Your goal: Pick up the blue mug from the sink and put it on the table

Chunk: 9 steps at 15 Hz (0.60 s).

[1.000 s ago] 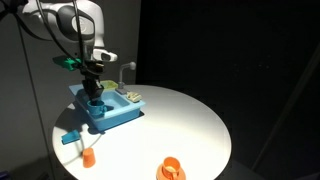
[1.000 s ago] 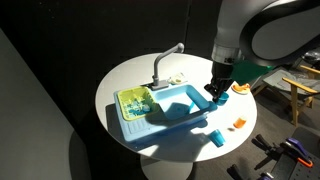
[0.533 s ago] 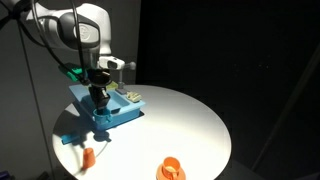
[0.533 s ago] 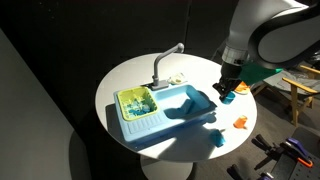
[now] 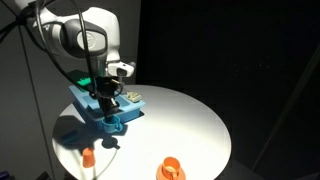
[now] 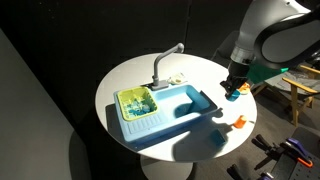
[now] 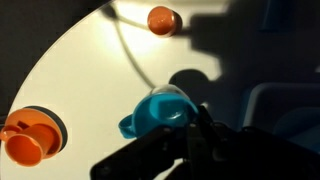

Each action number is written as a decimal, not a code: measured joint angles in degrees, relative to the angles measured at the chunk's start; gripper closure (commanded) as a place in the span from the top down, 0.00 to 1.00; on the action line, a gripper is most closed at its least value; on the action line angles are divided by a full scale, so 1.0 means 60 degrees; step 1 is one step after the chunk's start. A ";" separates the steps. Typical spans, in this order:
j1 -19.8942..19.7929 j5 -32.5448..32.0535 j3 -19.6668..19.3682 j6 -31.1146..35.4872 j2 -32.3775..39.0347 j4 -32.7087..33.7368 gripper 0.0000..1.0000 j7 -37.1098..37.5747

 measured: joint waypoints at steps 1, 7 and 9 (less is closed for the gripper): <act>-0.0074 0.0000 -0.0073 0.0105 0.0017 -0.0063 0.01 -0.0108; -0.0493 0.0184 -0.0496 0.0823 0.0265 -0.0452 0.01 -0.0853; -0.0588 0.0294 -0.0595 0.1051 0.0402 -0.0552 0.01 -0.1075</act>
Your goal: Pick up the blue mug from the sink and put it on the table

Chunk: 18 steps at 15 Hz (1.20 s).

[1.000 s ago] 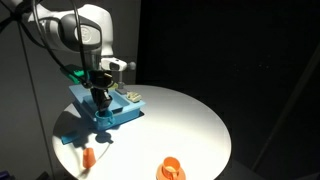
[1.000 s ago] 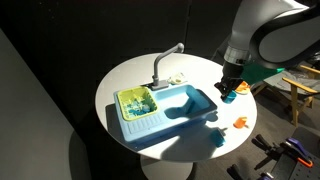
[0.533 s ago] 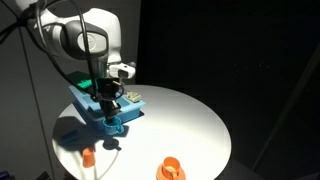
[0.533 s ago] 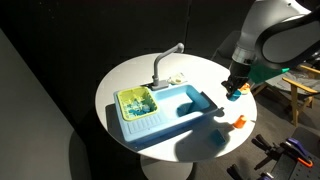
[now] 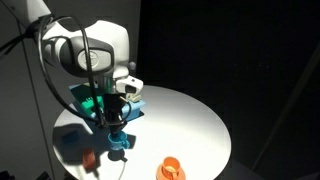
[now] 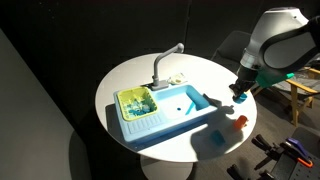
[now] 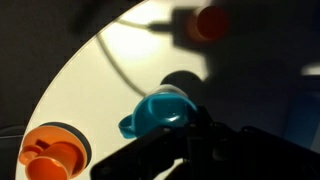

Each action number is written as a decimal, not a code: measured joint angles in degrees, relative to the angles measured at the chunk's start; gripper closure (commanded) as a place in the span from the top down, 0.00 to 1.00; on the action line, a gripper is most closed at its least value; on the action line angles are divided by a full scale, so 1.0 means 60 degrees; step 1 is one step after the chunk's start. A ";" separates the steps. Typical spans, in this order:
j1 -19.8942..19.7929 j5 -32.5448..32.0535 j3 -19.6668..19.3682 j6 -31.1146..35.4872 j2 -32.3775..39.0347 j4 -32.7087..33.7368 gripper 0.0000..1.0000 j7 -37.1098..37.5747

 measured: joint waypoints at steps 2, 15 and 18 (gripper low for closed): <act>-0.0074 0.0135 -0.0072 0.0183 0.0122 -0.0081 0.01 -0.0220; -0.0497 0.0480 -0.0476 0.1042 0.1143 -0.0207 0.01 -0.0917; -0.0525 0.0479 -0.0558 0.1157 0.1313 -0.0207 0.01 -0.0917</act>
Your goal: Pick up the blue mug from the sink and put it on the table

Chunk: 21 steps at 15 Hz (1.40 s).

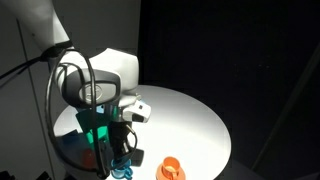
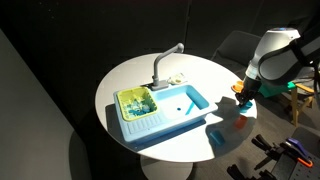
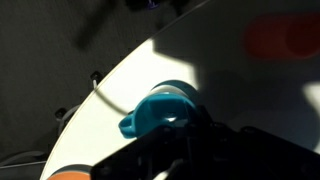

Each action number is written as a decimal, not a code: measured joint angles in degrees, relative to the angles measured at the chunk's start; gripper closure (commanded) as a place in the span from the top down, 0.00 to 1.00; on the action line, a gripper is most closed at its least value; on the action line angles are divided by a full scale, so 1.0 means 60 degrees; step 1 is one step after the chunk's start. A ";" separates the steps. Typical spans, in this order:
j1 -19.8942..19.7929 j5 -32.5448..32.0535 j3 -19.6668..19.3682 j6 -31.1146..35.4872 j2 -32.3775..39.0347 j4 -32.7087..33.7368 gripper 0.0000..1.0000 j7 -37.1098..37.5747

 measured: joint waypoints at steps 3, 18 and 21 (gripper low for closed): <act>0.0000 0.0000 -0.0031 0.0023 0.0090 0.0003 0.10 0.0000; 0.0320 -0.0038 0.0021 0.0022 0.0037 0.0104 1.00 0.0103; 0.0510 -0.0033 0.0097 -0.0113 -0.0160 0.0104 1.00 0.0327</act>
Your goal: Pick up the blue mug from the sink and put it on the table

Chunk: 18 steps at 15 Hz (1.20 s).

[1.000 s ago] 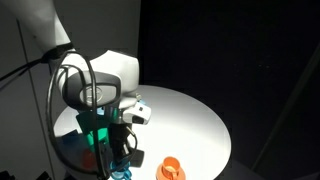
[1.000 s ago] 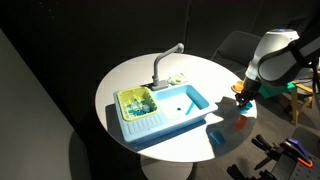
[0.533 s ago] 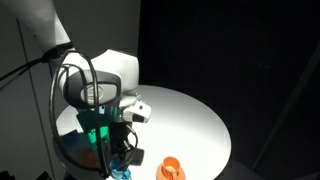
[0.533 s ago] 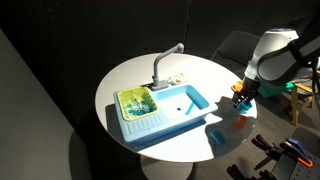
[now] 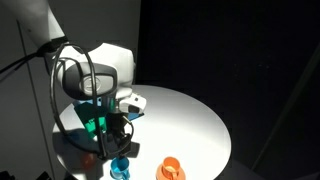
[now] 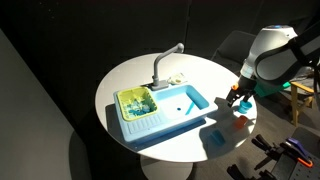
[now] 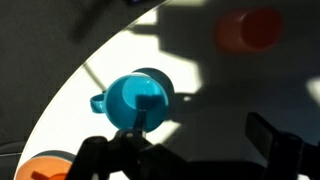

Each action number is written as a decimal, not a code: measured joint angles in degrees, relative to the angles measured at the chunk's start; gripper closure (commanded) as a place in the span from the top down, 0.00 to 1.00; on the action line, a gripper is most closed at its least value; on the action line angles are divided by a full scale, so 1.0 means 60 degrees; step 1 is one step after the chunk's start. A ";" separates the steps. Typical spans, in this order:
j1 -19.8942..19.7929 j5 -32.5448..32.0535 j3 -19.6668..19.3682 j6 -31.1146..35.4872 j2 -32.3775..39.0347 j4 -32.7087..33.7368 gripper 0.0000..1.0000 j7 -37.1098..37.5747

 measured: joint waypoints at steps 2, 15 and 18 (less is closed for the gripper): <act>0.0094 0.0168 0.0111 -0.0346 -0.0260 -0.0009 1.00 0.0178; 0.0743 0.0501 0.1409 -0.4627 -0.2877 -0.0111 1.00 0.2790; 0.1072 0.0501 0.1815 -0.5028 -0.3115 -0.0102 1.00 0.2751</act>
